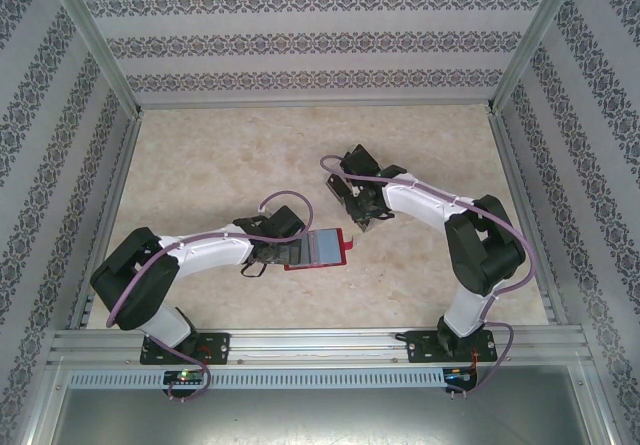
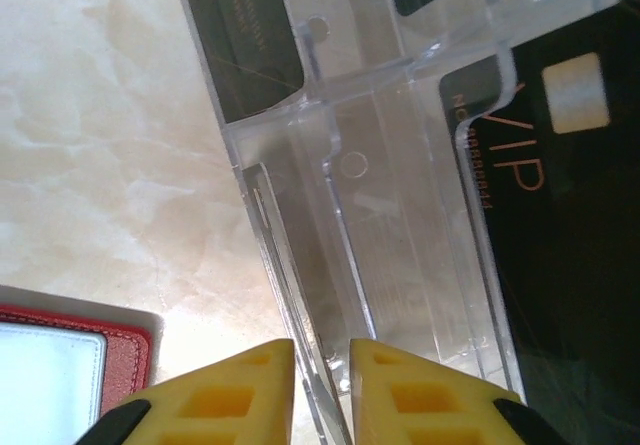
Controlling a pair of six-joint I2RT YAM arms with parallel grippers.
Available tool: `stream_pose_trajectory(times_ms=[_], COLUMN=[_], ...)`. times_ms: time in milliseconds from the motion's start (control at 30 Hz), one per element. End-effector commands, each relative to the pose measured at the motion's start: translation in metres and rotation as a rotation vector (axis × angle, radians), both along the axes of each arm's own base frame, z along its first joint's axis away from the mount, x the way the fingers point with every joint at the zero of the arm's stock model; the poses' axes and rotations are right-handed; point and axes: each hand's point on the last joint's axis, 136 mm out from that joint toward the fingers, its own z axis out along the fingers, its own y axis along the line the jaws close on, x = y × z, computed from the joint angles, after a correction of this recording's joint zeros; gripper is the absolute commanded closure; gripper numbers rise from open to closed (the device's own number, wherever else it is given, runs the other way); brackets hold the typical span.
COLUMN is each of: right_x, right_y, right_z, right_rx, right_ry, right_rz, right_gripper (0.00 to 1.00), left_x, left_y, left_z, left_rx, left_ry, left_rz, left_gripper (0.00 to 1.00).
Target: Put the credit cards into the card holder
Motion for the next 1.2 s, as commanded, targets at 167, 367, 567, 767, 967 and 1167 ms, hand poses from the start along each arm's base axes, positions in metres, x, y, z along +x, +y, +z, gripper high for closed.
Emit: stream_pose_trajectory(times_ms=[167, 367, 567, 767, 967, 1167], right_x=[0.004, 0.007, 0.01, 0.012, -0.002, -0.026], right_y=[0.009, 0.009, 0.015, 0.022, 0.037, 0.055], right_z=[0.009, 0.014, 0.026, 0.065, 0.109, 0.113], right_rx=[0.024, 0.02, 0.035, 0.111, 0.282, 0.492], right_ry=[-0.005, -0.01, -0.021, -0.089, -0.141, -0.12], right_rz=[0.022, 0.041, 0.074, 0.075, 0.065, 0.018], right_gripper=[0.83, 0.92, 1.0, 1.0, 1.0, 1.0], left_x=[-0.005, -0.005, -0.004, -0.001, 0.001, -0.003], left_y=[0.007, 0.006, 0.006, 0.006, 0.006, 0.01], left_z=[-0.004, -0.004, -0.002, 0.006, 0.01, 0.008], left_rx=[0.043, 0.041, 0.04, 0.042, 0.049, 0.057], left_ry=[0.002, 0.004, 0.004, -0.011, -0.02, -0.007], left_rz=[-0.009, -0.012, -0.013, -0.01, -0.015, -0.008], left_gripper=[0.0, 0.0, 0.0, 0.0, 0.0, 0.0])
